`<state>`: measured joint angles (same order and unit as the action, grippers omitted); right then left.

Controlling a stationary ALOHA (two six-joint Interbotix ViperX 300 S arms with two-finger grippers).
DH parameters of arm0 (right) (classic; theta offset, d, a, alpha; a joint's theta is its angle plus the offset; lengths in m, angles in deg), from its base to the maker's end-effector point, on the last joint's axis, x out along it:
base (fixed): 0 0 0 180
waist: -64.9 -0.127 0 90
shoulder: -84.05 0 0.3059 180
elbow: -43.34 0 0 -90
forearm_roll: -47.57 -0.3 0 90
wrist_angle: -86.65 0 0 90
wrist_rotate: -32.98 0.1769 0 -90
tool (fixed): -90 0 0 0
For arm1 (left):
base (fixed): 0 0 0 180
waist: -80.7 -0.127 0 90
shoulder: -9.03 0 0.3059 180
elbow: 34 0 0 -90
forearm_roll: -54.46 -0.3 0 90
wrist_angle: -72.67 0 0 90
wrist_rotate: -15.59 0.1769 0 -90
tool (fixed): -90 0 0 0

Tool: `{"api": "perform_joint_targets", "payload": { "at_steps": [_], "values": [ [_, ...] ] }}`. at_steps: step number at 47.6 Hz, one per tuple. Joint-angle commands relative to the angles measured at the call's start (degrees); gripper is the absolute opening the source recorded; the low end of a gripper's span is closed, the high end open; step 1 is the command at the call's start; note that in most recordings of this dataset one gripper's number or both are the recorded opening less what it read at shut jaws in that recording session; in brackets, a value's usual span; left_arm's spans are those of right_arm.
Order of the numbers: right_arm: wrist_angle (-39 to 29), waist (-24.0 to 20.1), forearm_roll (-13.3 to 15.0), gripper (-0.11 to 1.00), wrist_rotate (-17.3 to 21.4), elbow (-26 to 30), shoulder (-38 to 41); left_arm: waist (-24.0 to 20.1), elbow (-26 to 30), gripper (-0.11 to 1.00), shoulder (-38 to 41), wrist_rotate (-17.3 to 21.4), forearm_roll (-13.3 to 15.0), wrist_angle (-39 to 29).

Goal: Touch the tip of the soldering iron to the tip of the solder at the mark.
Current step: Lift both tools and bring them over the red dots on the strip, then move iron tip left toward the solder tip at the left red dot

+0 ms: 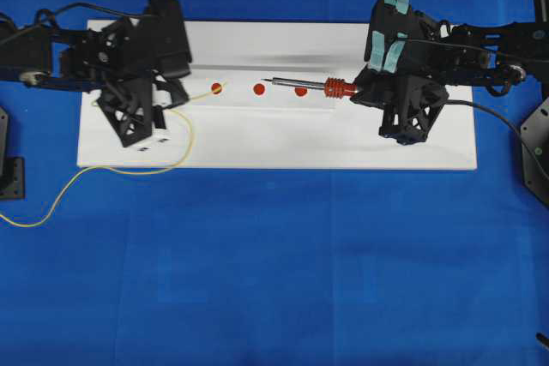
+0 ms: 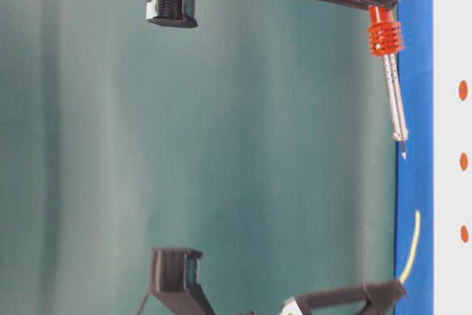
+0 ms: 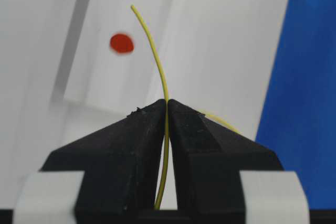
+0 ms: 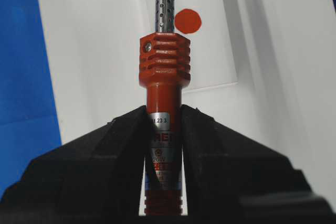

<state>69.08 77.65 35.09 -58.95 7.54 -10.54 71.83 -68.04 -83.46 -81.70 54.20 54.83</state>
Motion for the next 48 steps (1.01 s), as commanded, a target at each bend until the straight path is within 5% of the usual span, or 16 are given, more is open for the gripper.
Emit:
{"api": "perform_joint_targets", "payload": {
  "at_steps": [1, 16, 48],
  "values": [
    [0.3, 0.2, 0.2, 0.06, 0.1, 1.7, -0.4, 0.0, -0.9, 0.03, -2.3, -0.4, -0.2, 0.5],
    [0.6, 0.2, 0.2, 0.06, 0.2, 1.7, -0.4, -0.2, -5.5, 0.03, -0.8, -2.8, -0.2, 7.5],
    [0.6, 0.2, 0.2, 0.06, 0.2, 1.8, 0.1, -0.2, -4.7, 0.03, 4.2, -2.8, -0.2, 9.1]
  ]
}}
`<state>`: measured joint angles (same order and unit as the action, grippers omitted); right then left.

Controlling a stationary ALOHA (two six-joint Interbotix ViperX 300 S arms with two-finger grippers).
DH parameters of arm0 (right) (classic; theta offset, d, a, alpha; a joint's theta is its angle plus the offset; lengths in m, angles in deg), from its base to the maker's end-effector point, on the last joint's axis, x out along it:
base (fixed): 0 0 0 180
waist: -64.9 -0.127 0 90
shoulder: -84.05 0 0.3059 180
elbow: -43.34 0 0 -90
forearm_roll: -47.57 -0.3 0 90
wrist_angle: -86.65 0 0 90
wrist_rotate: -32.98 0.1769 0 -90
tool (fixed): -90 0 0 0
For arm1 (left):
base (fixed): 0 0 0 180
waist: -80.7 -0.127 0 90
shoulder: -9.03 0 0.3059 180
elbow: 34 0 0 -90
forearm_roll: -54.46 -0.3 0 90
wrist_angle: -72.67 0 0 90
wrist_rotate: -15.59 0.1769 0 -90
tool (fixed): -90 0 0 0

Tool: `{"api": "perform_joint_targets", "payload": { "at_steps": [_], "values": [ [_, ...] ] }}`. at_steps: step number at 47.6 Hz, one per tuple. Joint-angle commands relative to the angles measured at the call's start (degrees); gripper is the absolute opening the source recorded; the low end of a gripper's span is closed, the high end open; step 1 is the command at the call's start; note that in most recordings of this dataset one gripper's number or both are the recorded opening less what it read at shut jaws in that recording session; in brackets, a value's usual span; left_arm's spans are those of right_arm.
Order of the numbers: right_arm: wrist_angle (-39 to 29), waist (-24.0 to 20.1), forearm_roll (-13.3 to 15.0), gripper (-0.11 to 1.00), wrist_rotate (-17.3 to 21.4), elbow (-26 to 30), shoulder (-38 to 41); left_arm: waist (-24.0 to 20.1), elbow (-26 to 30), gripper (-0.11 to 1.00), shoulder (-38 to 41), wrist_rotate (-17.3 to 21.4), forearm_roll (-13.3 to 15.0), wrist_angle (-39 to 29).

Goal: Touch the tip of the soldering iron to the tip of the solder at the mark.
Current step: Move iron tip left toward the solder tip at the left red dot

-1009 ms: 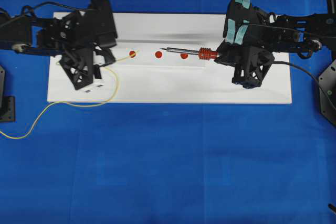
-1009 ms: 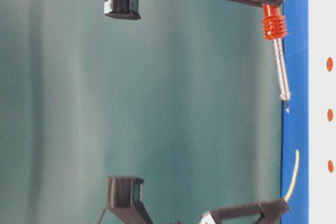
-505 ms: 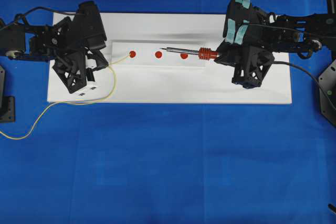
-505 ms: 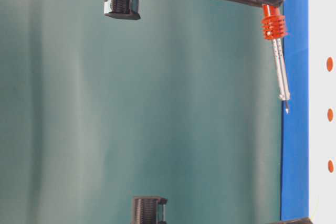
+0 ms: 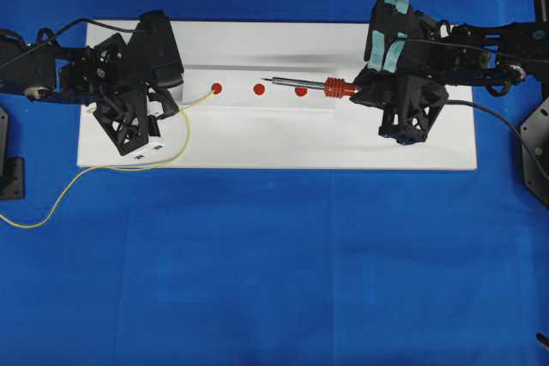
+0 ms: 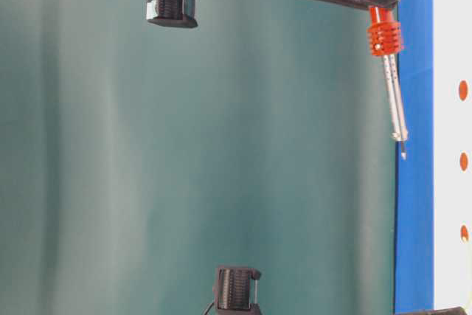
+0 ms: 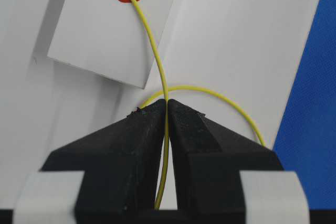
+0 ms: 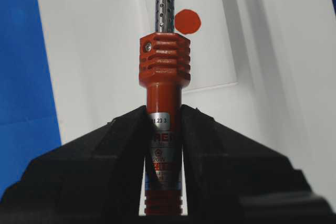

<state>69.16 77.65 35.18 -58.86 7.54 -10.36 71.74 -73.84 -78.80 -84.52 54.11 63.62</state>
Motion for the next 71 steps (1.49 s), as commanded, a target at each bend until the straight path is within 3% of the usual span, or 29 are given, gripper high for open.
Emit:
{"api": "perform_joint_targets", "payload": {
  "at_steps": [1, 12, 37, 71],
  "values": [
    [0.5, 0.2, 0.1, 0.06, 0.1, 1.9, 0.0, -0.2, 1.1, 0.03, -0.4, 0.0, -0.1, 0.4],
    [0.2, 0.2, 0.1, 0.06, 0.1, 4.5, 2.5, -0.1, 1.1, 0.03, -0.4, 0.0, -0.1, 0.0],
    [-4.5, 0.0, 0.8, 0.06, -0.3, 16.7, 16.1, -0.1, 1.1, 0.03, -0.4, -0.4, 0.0, -0.2],
    [-5.5, -0.5, 1.1, 0.06, -0.2, 17.8, 18.0, -0.2, 2.5, 0.03, 0.2, -0.3, 0.0, -1.0]
  ]
}}
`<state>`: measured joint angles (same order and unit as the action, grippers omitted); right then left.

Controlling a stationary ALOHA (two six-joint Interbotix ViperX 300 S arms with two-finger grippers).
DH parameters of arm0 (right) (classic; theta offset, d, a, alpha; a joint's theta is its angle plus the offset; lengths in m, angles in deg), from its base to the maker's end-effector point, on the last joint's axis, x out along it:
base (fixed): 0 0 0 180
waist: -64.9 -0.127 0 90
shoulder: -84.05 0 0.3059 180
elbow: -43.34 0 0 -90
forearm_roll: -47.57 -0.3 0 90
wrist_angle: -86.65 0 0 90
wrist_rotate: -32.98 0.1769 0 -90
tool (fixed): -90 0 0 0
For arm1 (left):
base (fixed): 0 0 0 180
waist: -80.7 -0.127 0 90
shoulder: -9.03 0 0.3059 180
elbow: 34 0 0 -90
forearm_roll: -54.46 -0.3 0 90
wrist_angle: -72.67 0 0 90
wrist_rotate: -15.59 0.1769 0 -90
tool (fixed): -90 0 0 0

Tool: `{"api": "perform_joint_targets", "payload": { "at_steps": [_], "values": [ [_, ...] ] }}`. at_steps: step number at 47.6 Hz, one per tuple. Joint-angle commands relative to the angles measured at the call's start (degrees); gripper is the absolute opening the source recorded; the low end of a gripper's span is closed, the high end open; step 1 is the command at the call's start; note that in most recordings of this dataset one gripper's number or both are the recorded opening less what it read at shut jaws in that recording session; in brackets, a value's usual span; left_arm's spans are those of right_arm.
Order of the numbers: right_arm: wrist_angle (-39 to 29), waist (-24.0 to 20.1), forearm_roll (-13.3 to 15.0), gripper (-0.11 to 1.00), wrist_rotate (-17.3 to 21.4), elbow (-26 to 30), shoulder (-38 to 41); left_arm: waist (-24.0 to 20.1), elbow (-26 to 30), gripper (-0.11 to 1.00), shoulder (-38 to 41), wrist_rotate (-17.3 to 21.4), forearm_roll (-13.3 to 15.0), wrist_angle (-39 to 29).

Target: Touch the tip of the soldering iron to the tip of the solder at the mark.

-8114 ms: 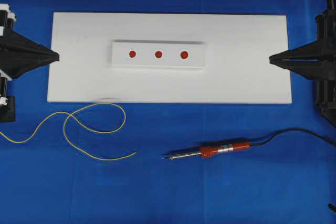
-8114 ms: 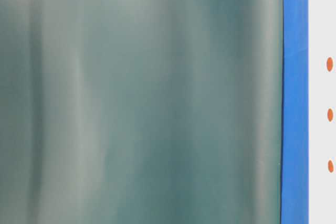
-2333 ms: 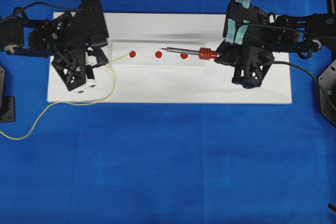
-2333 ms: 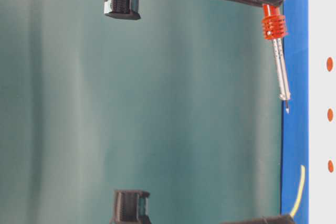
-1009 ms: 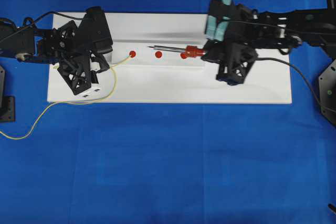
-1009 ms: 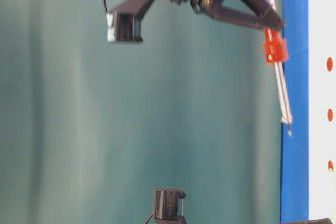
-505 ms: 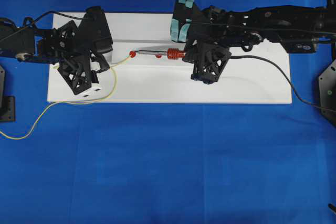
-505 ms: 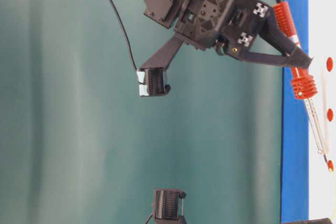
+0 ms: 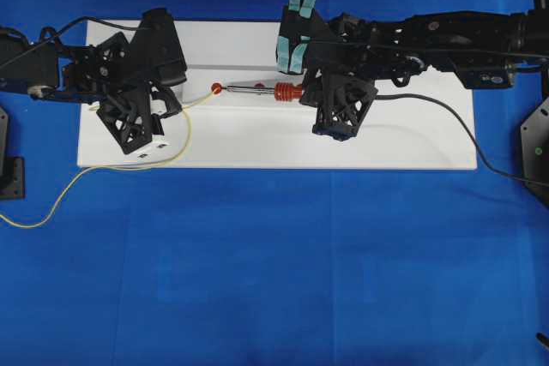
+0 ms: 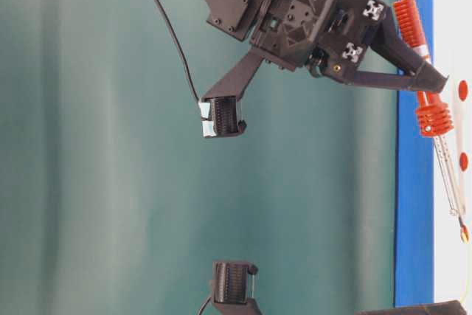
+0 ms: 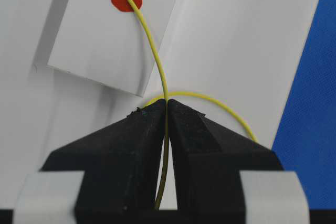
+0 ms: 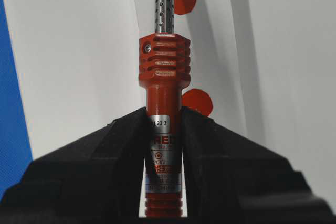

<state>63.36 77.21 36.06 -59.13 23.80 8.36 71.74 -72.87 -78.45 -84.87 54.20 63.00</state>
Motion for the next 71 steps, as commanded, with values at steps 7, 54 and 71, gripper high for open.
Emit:
{"api": "perform_joint_targets", "payload": {
  "at_steps": [7, 54, 71],
  "values": [
    [0.3, -0.1, 0.1, 0.06, 0.1, 1.5, -0.7, -0.1, 1.8, 0.03, 0.1, 0.0, -0.1, -1.8],
    [0.3, -0.1, 0.2, 0.06, 0.1, 1.6, -0.7, -0.2, 1.8, 0.03, 0.1, -0.1, -0.1, -1.9],
    [0.4, -0.1, 0.1, 0.06, 0.1, 1.6, -0.7, -0.1, 1.8, 0.03, 0.1, -0.1, -0.1, -1.9]
  ]
}}
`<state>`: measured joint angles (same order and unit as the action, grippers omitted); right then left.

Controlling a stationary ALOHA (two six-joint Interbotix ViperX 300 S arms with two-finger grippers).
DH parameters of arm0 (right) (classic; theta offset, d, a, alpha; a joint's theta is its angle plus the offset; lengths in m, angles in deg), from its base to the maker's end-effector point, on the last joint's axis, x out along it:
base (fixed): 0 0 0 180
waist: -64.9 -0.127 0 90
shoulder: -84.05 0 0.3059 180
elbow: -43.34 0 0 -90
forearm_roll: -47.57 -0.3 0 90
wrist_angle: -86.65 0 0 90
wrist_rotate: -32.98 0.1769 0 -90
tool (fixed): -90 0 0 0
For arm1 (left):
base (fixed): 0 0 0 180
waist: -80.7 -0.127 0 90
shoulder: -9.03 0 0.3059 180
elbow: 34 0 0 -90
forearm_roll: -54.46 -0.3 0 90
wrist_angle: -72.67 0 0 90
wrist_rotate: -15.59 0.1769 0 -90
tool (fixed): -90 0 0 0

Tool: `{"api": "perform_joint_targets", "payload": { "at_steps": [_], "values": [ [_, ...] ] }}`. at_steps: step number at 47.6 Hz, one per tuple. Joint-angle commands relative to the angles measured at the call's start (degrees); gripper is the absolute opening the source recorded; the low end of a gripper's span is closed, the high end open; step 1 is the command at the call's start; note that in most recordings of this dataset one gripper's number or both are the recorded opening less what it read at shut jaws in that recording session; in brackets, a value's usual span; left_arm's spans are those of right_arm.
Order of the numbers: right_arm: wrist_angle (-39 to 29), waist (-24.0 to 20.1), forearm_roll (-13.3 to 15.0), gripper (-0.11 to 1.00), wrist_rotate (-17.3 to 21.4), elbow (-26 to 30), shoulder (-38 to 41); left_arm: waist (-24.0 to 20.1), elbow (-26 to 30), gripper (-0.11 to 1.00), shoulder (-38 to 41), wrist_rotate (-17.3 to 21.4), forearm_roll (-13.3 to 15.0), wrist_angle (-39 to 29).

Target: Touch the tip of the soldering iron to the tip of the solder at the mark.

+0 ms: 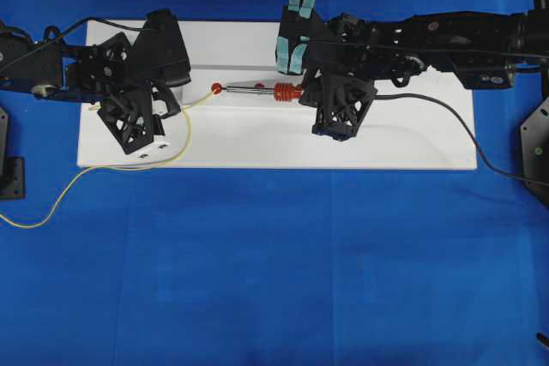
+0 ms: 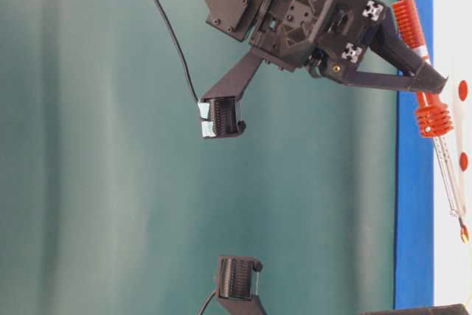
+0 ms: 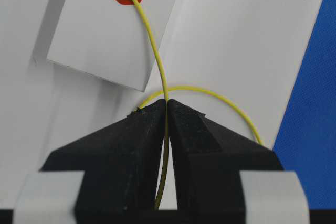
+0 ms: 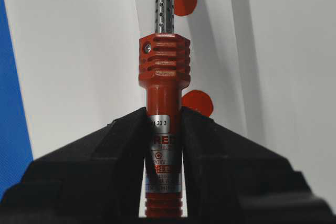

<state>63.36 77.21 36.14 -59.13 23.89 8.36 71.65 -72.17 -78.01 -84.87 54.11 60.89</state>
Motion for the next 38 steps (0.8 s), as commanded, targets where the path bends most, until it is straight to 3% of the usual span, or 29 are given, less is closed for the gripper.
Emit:
{"api": "perform_joint_targets", "payload": {
  "at_steps": [1, 22, 38],
  "values": [
    [0.4, -0.1, 0.0, 0.06, 0.1, 1.6, -0.7, -0.1, 1.1, 0.03, -0.4, -0.1, 0.0, 0.2],
    [0.4, -0.1, 0.0, 0.06, 0.1, 1.5, -0.7, 0.0, 0.6, 0.03, -2.5, 0.4, 0.0, 0.2],
    [0.4, -0.1, 0.0, 0.06, 0.0, 1.5, -0.7, 0.0, -4.7, 0.03, -14.9, -0.1, 0.0, 0.2]
  ]
}}
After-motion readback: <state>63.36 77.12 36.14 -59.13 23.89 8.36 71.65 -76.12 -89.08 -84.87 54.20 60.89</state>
